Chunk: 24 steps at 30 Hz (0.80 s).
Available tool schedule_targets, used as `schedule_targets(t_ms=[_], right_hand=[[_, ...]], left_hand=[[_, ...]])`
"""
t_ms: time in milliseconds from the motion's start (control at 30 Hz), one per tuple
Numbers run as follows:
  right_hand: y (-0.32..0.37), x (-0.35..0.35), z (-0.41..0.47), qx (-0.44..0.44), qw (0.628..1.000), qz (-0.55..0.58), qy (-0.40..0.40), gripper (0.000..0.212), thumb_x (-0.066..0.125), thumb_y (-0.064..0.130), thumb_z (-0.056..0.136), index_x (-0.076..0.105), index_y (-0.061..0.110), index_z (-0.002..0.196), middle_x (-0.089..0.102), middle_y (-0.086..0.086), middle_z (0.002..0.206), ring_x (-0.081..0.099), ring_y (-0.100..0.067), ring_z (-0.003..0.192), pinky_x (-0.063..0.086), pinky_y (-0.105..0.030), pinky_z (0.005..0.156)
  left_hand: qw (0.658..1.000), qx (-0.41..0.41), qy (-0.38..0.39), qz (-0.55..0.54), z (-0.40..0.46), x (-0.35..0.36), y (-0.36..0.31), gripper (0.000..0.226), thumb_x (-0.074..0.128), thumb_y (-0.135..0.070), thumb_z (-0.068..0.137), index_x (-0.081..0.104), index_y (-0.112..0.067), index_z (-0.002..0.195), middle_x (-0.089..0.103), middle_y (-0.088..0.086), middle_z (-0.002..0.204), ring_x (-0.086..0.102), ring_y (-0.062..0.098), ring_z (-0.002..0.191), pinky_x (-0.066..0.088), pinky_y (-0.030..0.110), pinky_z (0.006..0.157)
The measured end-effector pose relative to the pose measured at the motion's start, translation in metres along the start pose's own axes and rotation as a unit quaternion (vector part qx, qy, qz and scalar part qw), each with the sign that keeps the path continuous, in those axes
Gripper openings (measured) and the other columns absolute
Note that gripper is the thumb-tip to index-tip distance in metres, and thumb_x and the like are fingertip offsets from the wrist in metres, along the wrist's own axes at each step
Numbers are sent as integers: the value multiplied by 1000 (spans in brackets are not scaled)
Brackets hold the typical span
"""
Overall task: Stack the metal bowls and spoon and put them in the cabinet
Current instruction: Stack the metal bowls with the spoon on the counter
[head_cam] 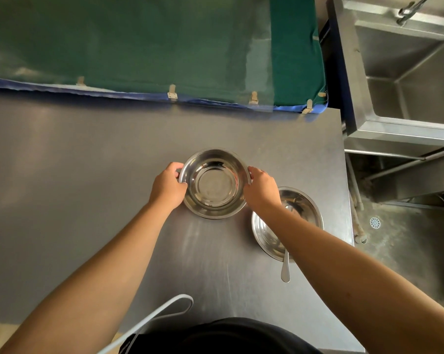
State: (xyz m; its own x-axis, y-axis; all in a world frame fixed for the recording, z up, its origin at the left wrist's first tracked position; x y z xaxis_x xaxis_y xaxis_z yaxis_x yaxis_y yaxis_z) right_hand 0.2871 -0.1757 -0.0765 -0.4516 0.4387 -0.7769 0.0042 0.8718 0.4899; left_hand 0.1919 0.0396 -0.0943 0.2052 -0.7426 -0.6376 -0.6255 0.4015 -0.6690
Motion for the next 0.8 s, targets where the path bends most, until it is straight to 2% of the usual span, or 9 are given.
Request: schedule_targets(t_ms=[67, 133, 200, 300, 400, 433, 567, 700, 800], right_hand=[[-1, 0, -2, -3, 1000, -5, -3, 36, 48, 4, 94, 65, 12, 125, 70, -10, 115, 66, -31, 99, 55, -37, 82], [-1, -1, -5, -7, 1000, -6, -6, 34, 48, -1, 90, 66, 10, 118, 70, -11, 111, 65, -32, 94, 55, -37, 77], [-2, -1, -8, -12, 1000, -5, -11, 38, 49, -3, 88, 65, 8, 120, 69, -13, 114, 65, -33, 98, 53, -36, 79], [-5, 0, -12, -15, 1000, -3, -8, 43, 49, -2, 88, 64, 10, 127, 68, -12, 119, 64, -33, 103, 49, -33, 79], [-9, 1, -16, -19, 1000, -5, -7, 43, 48, 0, 89, 65, 13, 127, 69, -9, 117, 64, -31, 100, 46, -29, 75], [-10, 0, -18, -21, 1000, -3, -8, 41, 48, 0, 89, 66, 14, 124, 71, -9, 114, 65, -31, 97, 49, -31, 74], [-15, -3, -28, -39, 999, -5, -9, 33, 53, 4, 89, 70, 12, 117, 74, -12, 106, 67, -35, 94, 56, -40, 81], [-28, -7, -37, -32, 999, 25, -14, 39, 62, 14, 94, 64, 13, 133, 71, -9, 125, 66, -31, 111, 51, -35, 91], [-47, -18, -43, -23, 999, 30, -33, 37, 63, 16, 94, 65, 18, 131, 73, -4, 122, 68, -25, 104, 49, -27, 82]], left_hand=[[1000, -10, 1, -9, -1, 1, 2, 42, 61, -6, 86, 58, -23, 125, 59, -6, 96, 59, 19, 83, 39, 25, 62], [1000, -23, 4, -16, -2, 3, 5, 45, 62, -7, 86, 57, -21, 129, 58, -5, 100, 57, 19, 86, 39, 26, 66], [999, -35, 6, -22, -4, 5, 8, 46, 63, -7, 85, 59, -19, 129, 59, -8, 98, 58, 19, 86, 40, 27, 71], [998, -45, 11, -38, -8, 7, 11, 41, 64, -4, 81, 66, -19, 119, 58, -19, 85, 61, 13, 78, 48, 29, 66], [992, -80, 35, -92, -13, 7, 15, 38, 62, 0, 80, 64, -25, 109, 63, -11, 92, 67, 25, 88, 60, 48, 78], [989, -91, 39, -106, -14, 8, 17, 38, 62, 0, 80, 63, -25, 108, 64, -7, 95, 68, 28, 91, 61, 49, 77], [979, -120, 54, -156, -21, 11, 19, 38, 57, 2, 84, 60, -27, 109, 68, 6, 100, 69, 24, 80, 56, 29, 49], [973, -131, 61, -178, -31, 12, 19, 36, 55, 2, 88, 57, -26, 112, 68, 3, 101, 69, 21, 77, 54, 26, 47], [968, -137, 66, -199, -36, 11, 22, 38, 56, 3, 89, 56, -21, 118, 69, 6, 107, 69, 22, 80, 56, 25, 48]])
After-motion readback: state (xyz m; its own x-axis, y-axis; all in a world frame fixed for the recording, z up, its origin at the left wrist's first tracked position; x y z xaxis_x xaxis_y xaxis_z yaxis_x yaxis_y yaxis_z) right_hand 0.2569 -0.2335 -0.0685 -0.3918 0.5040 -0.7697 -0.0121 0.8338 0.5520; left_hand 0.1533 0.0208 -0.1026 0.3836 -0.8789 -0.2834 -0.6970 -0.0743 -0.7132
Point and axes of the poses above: each hand's wrist, its own z-axis towards the middle knuckle, its own x-axis out of the palm, y = z × x, the point moved 1 cm from there along z, towards the middle knuckle
